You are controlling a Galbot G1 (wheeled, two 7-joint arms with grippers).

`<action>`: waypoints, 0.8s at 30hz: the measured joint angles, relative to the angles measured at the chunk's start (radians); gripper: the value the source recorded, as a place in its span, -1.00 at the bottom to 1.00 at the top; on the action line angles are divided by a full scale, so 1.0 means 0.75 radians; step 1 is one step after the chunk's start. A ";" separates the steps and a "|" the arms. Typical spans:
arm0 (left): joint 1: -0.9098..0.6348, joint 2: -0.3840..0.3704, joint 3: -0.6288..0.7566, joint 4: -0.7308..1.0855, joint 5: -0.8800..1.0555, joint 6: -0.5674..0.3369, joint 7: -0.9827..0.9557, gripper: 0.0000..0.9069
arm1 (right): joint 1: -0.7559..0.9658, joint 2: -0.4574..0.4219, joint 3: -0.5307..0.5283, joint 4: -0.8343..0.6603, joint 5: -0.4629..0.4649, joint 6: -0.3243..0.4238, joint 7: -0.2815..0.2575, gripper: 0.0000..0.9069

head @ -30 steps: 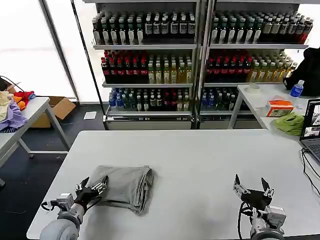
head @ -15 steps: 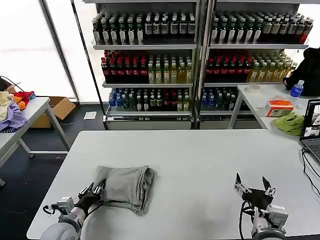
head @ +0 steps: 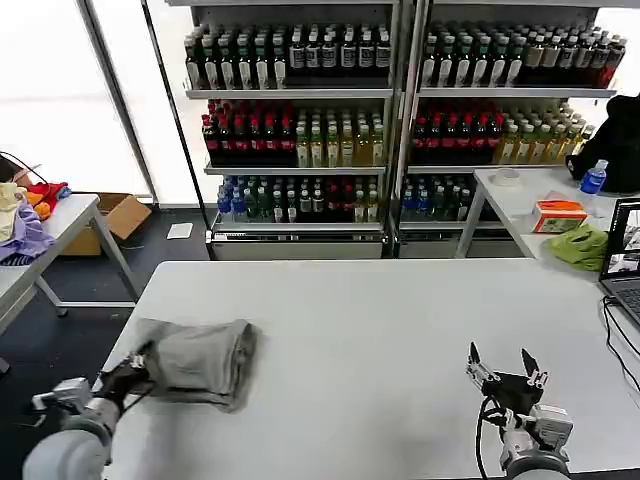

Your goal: Fold and organize the clothes.

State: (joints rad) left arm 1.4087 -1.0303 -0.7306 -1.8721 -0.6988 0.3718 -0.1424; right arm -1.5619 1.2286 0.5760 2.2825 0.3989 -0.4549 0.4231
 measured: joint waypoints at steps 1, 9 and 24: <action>0.002 0.020 -0.036 0.000 -0.004 0.000 -0.001 -1.00 | 0.004 0.000 -0.003 -0.004 0.001 0.001 0.000 1.00; 0.031 0.105 -0.181 -0.058 0.017 0.004 -0.012 -1.00 | 0.028 0.003 -0.010 -0.031 0.008 0.003 0.002 1.00; -0.015 -0.025 0.244 -0.350 -0.007 0.061 -0.133 -1.00 | -0.009 0.045 0.009 -0.033 -0.035 0.003 0.001 1.00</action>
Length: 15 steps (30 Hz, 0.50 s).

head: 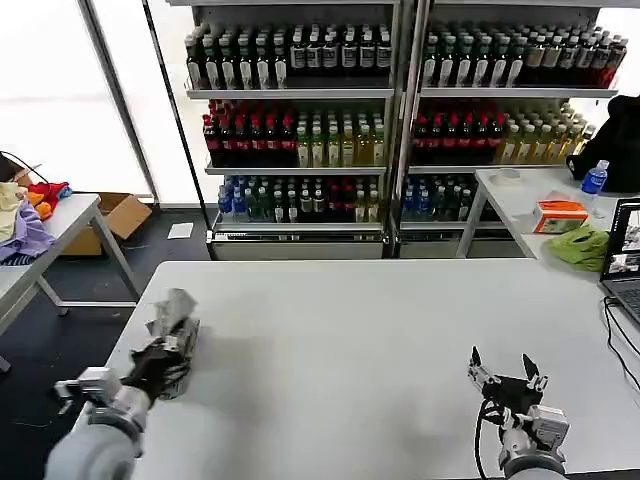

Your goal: Fold and organize the clothes.

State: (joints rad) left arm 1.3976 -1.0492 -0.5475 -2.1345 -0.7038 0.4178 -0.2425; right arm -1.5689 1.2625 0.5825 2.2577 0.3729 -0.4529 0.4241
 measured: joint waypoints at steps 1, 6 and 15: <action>-0.019 -0.017 0.049 -0.010 -0.008 0.006 -0.013 -1.00 | -0.006 0.007 0.002 0.004 -0.007 0.001 -0.003 1.00; -0.131 -0.117 0.289 -0.013 -0.023 0.023 -0.054 -1.00 | -0.033 0.031 0.015 0.017 -0.031 0.004 -0.008 1.00; -0.275 -0.224 0.522 0.066 -0.028 0.040 -0.088 0.00 | -0.042 0.046 0.007 0.016 -0.063 -0.004 -0.011 1.00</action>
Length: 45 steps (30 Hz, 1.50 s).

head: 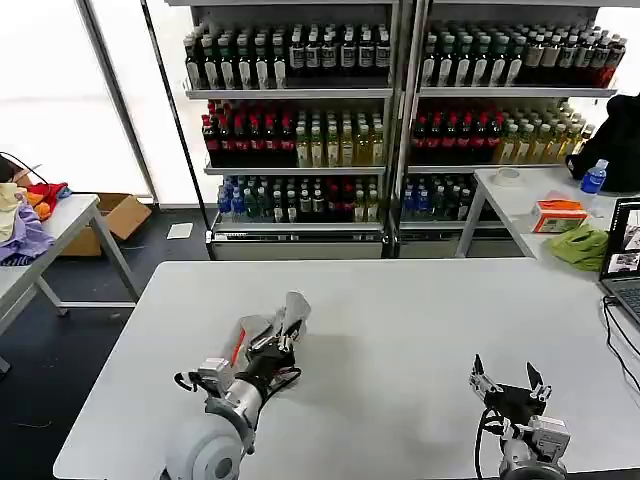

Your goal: Fold and organize the clothes.

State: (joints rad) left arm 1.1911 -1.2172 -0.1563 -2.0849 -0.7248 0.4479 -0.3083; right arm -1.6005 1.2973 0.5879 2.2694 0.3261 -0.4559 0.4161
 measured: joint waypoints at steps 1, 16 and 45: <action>-0.009 -0.006 0.015 0.009 0.000 0.001 -0.001 1.00 | 0.004 0.002 -0.003 -0.002 -0.003 -0.003 0.002 1.00; -0.093 -0.077 0.112 0.064 -0.033 -0.062 0.072 1.00 | 0.081 0.009 -0.068 -0.063 0.041 -0.064 0.034 1.00; -0.013 0.091 -0.173 0.044 0.027 0.061 -0.057 1.00 | 0.558 -0.022 -0.539 -0.398 0.670 -0.155 0.120 -1.00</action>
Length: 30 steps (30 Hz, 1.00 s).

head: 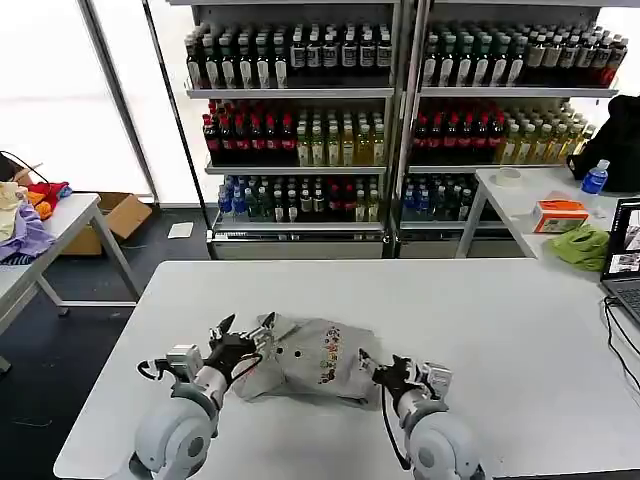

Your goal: Fold and organize the clothes.

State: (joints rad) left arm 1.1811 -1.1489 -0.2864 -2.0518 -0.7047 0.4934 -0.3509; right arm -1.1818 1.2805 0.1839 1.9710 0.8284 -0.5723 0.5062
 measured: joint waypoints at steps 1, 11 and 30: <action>0.003 0.001 -0.006 0.000 0.000 0.004 -0.002 1.00 | 0.008 0.001 -0.011 -0.010 0.005 -0.001 0.000 -1.00; 0.016 0.007 -0.045 0.003 -0.005 0.032 -0.021 1.00 | 0.038 0.009 -0.067 -0.058 0.019 0.000 -0.012 -1.00; 0.035 0.005 -0.073 -0.032 -0.007 0.044 -0.033 1.00 | 0.103 -0.179 0.018 -0.090 -0.036 -0.010 -0.106 -1.00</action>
State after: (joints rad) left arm 1.2073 -1.1452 -0.3409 -2.0755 -0.7098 0.5266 -0.3757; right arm -1.1049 1.1460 0.1971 1.9033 0.8015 -0.5797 0.4264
